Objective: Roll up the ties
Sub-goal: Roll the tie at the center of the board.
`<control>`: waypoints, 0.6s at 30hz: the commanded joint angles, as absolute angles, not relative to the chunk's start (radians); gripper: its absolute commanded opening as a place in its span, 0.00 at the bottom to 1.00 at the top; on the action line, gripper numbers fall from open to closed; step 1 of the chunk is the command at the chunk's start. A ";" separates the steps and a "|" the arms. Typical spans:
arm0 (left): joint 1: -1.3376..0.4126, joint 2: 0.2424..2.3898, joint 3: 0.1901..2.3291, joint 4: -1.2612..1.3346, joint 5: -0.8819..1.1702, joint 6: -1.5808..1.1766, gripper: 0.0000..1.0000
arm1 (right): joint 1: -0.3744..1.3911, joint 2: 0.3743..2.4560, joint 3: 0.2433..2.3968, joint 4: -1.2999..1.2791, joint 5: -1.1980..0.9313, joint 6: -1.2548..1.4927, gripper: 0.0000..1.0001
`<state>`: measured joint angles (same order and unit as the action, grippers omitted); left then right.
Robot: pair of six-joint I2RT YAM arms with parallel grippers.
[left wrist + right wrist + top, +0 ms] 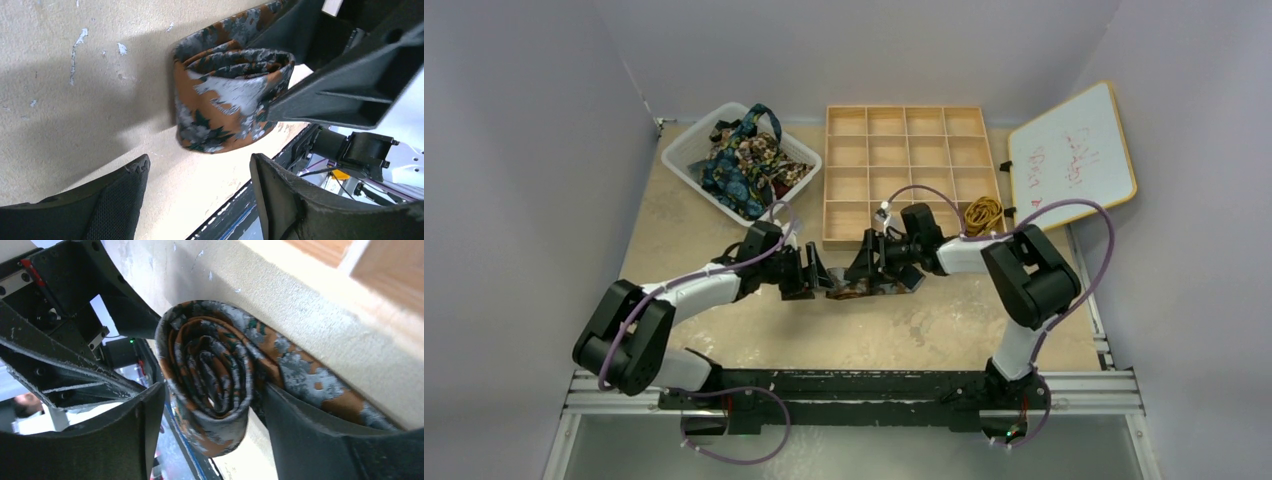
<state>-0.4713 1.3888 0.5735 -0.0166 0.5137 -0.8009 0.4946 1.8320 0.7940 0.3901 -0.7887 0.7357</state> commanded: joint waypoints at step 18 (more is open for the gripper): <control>-0.409 1.139 0.601 -0.239 0.336 -0.759 0.74 | 0.625 1.324 0.840 0.173 -0.418 -0.290 0.99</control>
